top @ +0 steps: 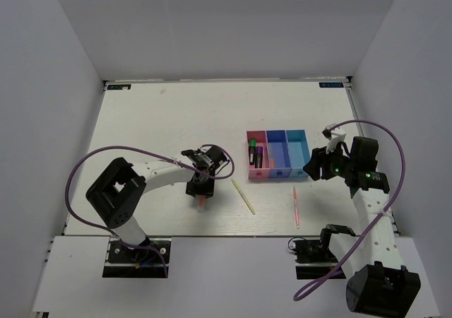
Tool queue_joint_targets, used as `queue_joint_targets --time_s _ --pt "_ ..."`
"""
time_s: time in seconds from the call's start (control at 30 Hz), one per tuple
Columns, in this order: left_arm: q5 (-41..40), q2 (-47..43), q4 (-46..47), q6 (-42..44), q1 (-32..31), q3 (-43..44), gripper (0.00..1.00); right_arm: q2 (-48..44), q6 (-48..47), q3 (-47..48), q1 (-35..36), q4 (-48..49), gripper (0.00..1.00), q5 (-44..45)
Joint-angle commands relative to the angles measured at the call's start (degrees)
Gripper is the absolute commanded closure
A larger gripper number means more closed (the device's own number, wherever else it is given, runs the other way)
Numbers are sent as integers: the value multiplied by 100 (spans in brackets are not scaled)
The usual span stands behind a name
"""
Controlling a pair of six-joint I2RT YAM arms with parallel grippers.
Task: Sort the stationery into containers
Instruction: Pick up the pen from the center of the board, then place the pen in the storage box.
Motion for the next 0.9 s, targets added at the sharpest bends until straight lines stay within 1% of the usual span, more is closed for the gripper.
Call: queue_joint_targets --time_s 0.0,0.07,0.1,0.13,0.17,0.2,0.23,0.27,0.3,0.33,0.37,0.4,0.43,0.47,0.5,0.53,0.57,0.6,0.63,0.67,0.7,0.73,0.77,0.8,0.83,0.87 --pt "60 139 299 -70 -6 -43 45 13 -8 33 -22 39 40 -92" --pt "43 226 317 -70 -24 -43 63 5 -17 42 -14 22 42 -101" --pt "25 227 308 -79 -15 -25 79 5 -25 42 -22 22 48 -92" --pt "25 209 264 -71 -24 27 86 -4 -17 33 -22 39 52 -101" --pt "-1 157 229 -53 -33 115 90 -22 -17 33 -22 31 59 -101" --pt "-10 122 107 -18 -50 185 95 -22 -25 24 -22 39 74 -92" --pt "-88 17 53 8 -102 351 95 -22 -43 15 -31 48 83 -92" --pt "-115 -89 9 43 -164 588 97 -22 -34 7 -23 65 87 -101" --pt "-133 -168 -139 140 -234 747 97 -13 -52 -2 -22 66 84 -75" --pt "-185 -186 -201 175 -287 896 97 13 -69 6 -22 48 70 -75" --pt "-177 -195 -228 219 -348 1437 97 57 -95 7 -14 39 48 -75" --pt "-133 -134 -263 289 -375 1634 97 92 -113 41 -14 -74 29 -22" --pt "-37 -90 -264 342 -384 2028 97 197 -218 103 -14 -127 14 4" --pt "103 -20 -168 386 -384 2406 97 285 -253 138 -22 -267 16 -4" --pt "278 233 -132 404 -376 2610 97 338 -306 260 -14 -338 28 4" --pt "367 331 51 404 -367 2977 97 434 -446 270 -14 -469 79 22" --pt "620 567 157 422 -367 3338 97 453 -438 288 -5 -540 100 5" --pt "710 822 254 422 -358 3707 97 470 -447 305 -5 -567 100 22" --pt "763 955 499 352 -349 3893 97 453 -508 305 -5 -611 100 13" --pt "1033 1243 597 334 -340 4052 97 435 -517 305 -14 -628 100 39" --pt "1097 1394 650 290 -314 4558 97 418 -526 262 -14 -629 100 31" --pt "1150 1831 885 133 -288 4702 97 365 -544 261 -5 -663 100 31" --pt "1255 1974 975 71 -279 4834 97 348 -553 244 -5 -655 92 40" --pt "1482 2115 1019 -17 -183 5253 97 304 -544 235 -14 -664 85 31" --pt "1641 2560 1037 -166 -165 5423 97 312 -561 244 -5 -699 76 22" --pt "1721 2695 1072 -254 -156 5703 97 304 -561 253 -5 -716 50 13"
